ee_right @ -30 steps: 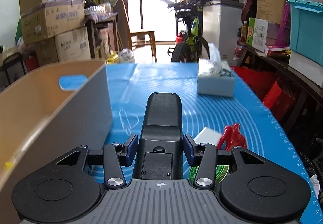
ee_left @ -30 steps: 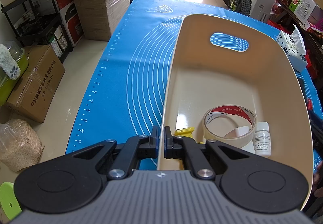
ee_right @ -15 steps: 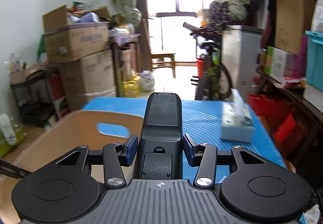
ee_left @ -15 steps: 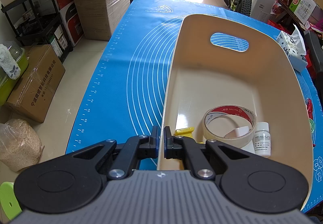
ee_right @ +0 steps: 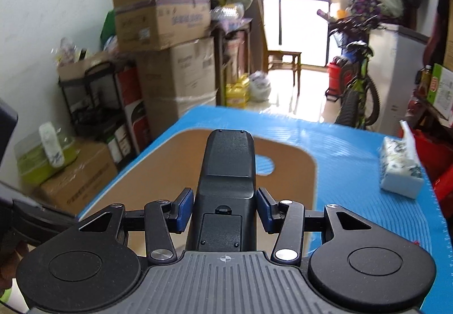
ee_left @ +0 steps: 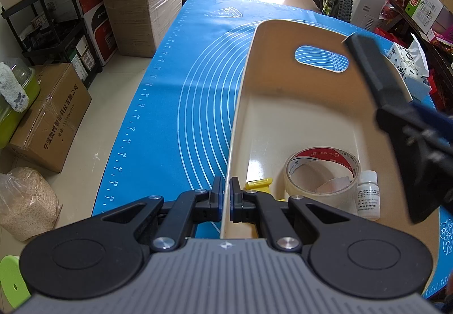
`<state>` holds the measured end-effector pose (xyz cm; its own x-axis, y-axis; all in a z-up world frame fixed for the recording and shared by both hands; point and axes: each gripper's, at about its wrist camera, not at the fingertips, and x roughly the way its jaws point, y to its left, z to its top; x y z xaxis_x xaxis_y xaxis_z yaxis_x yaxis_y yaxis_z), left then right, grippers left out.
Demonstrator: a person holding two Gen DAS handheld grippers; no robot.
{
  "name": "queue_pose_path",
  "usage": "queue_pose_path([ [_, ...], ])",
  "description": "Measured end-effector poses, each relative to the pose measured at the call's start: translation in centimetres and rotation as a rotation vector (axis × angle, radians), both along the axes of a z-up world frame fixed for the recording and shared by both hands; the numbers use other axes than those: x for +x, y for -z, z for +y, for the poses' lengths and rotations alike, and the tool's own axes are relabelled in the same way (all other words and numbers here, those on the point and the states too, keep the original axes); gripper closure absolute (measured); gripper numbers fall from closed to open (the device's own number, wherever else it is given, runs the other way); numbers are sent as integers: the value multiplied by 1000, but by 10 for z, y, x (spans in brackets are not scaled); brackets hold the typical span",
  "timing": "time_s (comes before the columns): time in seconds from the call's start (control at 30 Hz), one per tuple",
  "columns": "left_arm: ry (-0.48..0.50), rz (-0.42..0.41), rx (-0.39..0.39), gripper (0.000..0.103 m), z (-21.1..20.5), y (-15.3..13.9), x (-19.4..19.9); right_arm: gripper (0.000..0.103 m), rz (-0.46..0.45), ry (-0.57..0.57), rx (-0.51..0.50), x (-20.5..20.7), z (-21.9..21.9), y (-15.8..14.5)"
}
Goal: Organize rigid objects
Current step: 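Carry the black remote into the basket and open the right gripper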
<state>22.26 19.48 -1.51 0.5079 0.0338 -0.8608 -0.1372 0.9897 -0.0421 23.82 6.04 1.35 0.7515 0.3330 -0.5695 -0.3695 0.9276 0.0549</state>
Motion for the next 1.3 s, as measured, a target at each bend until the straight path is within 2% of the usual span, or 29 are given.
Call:
queue_pose_path([
  [0.37,0,0,1,97,0,0,0,49,184,-57,-114,6,28,34],
  [0.67,2,0,4,97,1,1,1,49,265,-54,-138,14,32,37],
  [0.77,2,1,5,97,1,1,2,48,266,-62,-135,14,30,37],
  [0.9,2,2,8,97,0,1,2,41,230,-71,-96,10,23,31],
  [1.07,1,4,10,97,-2,1,2,36,171,-77,-38,7,12,11],
  [1.3,0,5,16,97,-1,1,2,33,71,13,14,0,-31,-22],
])
